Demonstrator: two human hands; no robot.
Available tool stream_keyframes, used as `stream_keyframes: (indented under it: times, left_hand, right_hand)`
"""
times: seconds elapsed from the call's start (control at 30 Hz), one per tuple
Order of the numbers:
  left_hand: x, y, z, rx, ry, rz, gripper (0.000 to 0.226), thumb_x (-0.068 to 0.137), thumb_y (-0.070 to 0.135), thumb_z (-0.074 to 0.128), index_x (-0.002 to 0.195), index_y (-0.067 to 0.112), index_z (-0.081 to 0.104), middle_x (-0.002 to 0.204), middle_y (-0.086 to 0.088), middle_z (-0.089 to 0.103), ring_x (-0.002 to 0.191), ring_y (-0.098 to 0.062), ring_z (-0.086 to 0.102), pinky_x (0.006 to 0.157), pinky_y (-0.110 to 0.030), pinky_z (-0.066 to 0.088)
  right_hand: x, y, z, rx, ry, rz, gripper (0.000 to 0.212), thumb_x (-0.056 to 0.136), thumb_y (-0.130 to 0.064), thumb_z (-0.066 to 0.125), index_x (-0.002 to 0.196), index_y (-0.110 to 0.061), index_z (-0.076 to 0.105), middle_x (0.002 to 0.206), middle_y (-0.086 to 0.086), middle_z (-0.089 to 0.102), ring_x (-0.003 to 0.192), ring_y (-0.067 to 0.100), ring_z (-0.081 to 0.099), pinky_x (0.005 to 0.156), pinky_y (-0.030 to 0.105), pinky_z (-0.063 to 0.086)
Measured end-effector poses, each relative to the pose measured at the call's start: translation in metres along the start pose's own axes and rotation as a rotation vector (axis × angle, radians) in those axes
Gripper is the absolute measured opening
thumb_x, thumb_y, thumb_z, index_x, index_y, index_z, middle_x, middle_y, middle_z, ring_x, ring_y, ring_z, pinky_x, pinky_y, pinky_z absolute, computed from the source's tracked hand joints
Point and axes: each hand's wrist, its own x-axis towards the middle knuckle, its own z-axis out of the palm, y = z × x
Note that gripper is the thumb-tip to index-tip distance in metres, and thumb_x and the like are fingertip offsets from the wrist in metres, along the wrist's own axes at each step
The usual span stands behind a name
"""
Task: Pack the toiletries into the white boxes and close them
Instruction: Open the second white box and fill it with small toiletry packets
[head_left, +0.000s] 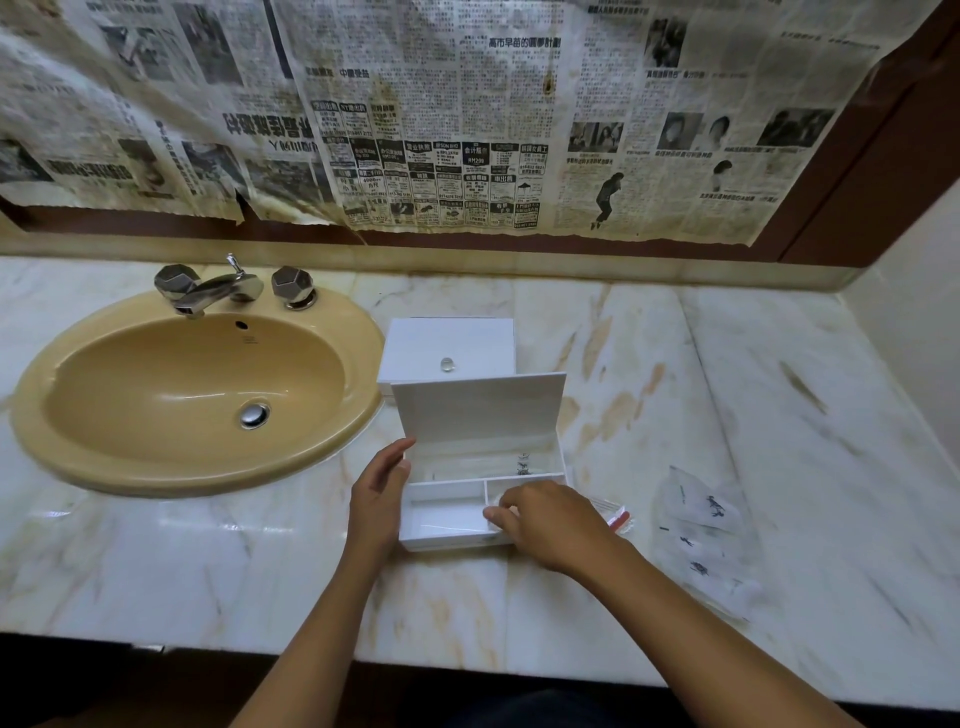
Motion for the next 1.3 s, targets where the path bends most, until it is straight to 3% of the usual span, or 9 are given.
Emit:
stream_keyframes:
  times: [0.13,0.3,0.47,0.57,0.77,0.83,1.0,1.3]
  left_hand:
    - [-0.001,0.001,-0.001,-0.008,-0.006,0.0,0.028,0.098,0.007,0.048,0.117,0.022,0.063,0.117,0.012,0.061,0.099,0.023,0.051,0.079,0.005,0.037]
    - [-0.001,0.0,-0.001,-0.014,-0.008,-0.003,0.028,0.099,0.008,0.048,0.118,0.022,0.063,0.118,0.01,0.061,0.1,0.024,0.051,0.08,0.005,0.037]
    - [-0.001,0.002,0.0,-0.024,-0.003,-0.004,0.029,0.099,0.007,0.047,0.119,0.02,0.063,0.118,0.01,0.061,0.098,0.024,0.051,0.08,0.004,0.038]
    - [-0.003,0.002,0.0,-0.035,0.003,-0.004,0.029,0.098,0.005,0.047,0.118,0.019,0.063,0.117,0.009,0.061,0.096,0.025,0.052,0.079,0.004,0.038]
    - [-0.003,0.002,0.001,-0.03,-0.002,-0.013,0.029,0.099,0.007,0.047,0.117,0.023,0.063,0.118,0.011,0.061,0.1,0.022,0.051,0.081,0.004,0.038]
    - [-0.004,0.003,0.0,-0.03,0.001,-0.013,0.03,0.099,0.007,0.047,0.118,0.023,0.063,0.119,0.012,0.061,0.101,0.021,0.051,0.081,0.004,0.037]
    - [-0.004,0.003,0.001,-0.031,-0.001,-0.008,0.029,0.099,0.007,0.047,0.116,0.023,0.063,0.118,0.011,0.061,0.101,0.021,0.052,0.081,0.004,0.038]
    - [-0.005,0.003,0.001,-0.032,0.002,-0.015,0.029,0.099,0.008,0.048,0.117,0.024,0.063,0.118,0.011,0.061,0.101,0.022,0.051,0.081,0.004,0.038]
  right_hand:
    - [-0.002,0.001,-0.013,0.068,0.114,-0.029,0.028,0.096,-0.032,0.048,0.112,-0.019,0.067,0.112,0.002,0.066,0.099,0.02,0.06,0.08,0.026,0.043]
    - [-0.001,0.019,-0.035,0.153,0.351,0.059,0.023,0.092,-0.02,0.051,0.11,-0.017,0.066,0.107,0.0,0.064,0.095,0.018,0.058,0.082,0.026,0.044]
    - [0.0,0.047,-0.039,0.044,0.255,0.183,0.032,0.09,-0.018,0.053,0.121,-0.021,0.059,0.119,0.003,0.059,0.109,0.021,0.054,0.095,0.034,0.041]
    - [-0.004,0.059,-0.037,-0.034,0.115,0.22,0.049,0.087,-0.02,0.059,0.135,-0.027,0.047,0.133,0.002,0.049,0.121,0.023,0.045,0.099,0.036,0.037]
    - [-0.019,0.072,-0.024,-0.232,-0.201,0.205,0.122,0.059,-0.04,0.084,0.151,-0.037,0.004,0.153,0.0,0.022,0.139,0.024,0.022,0.109,0.042,0.023]
    - [-0.023,0.073,-0.016,-0.276,-0.252,0.186,0.132,0.057,-0.04,0.086,0.15,-0.038,-0.007,0.157,-0.001,0.012,0.143,0.025,0.015,0.111,0.045,0.018]
    - [-0.023,0.079,0.007,-0.271,-0.173,0.186,0.126,0.066,-0.033,0.082,0.149,-0.038,-0.012,0.158,0.0,0.007,0.142,0.026,0.017,0.11,0.045,0.023]
    - [-0.014,0.09,-0.005,-0.106,-0.118,0.183,0.098,0.075,-0.032,0.077,0.151,-0.031,0.015,0.156,0.0,0.021,0.142,0.023,0.021,0.11,0.037,0.029]
